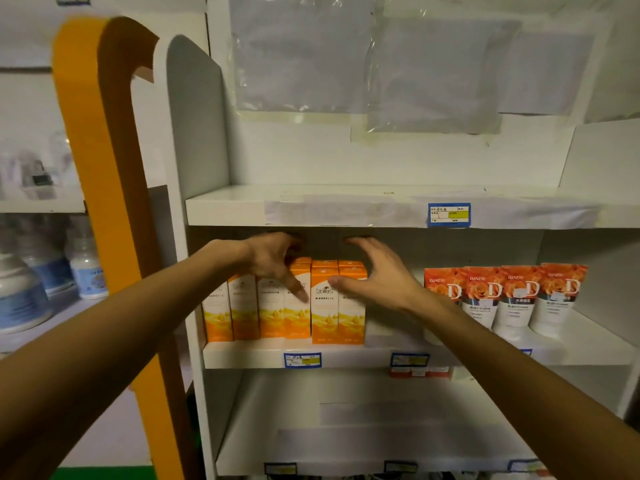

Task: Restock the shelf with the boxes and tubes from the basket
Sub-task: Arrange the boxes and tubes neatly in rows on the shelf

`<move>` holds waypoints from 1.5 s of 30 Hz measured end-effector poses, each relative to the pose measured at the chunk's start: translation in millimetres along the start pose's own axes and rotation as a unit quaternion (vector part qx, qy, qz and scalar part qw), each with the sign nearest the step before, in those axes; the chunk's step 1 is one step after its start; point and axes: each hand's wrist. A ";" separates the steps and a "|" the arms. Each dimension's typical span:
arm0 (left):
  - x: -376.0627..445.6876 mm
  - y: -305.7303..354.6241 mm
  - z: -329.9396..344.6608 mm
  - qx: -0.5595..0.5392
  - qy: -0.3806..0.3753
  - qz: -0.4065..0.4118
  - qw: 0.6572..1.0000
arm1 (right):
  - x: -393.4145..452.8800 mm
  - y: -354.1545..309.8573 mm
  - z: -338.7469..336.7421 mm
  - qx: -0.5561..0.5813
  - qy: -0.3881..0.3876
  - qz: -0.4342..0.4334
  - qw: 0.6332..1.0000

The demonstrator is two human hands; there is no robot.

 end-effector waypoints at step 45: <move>7.3 -14.9 8.8 0.043 -0.003 0.029 0.999 | 47.6 -22.5 21.8 -0.102 -0.174 0.034 0.979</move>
Point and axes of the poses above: each hand's wrist, its own x-axis towards the middle knuckle, its own z-axis out of the palm, y = z × x, and after that the axes turned 1 degree about x, right-handed
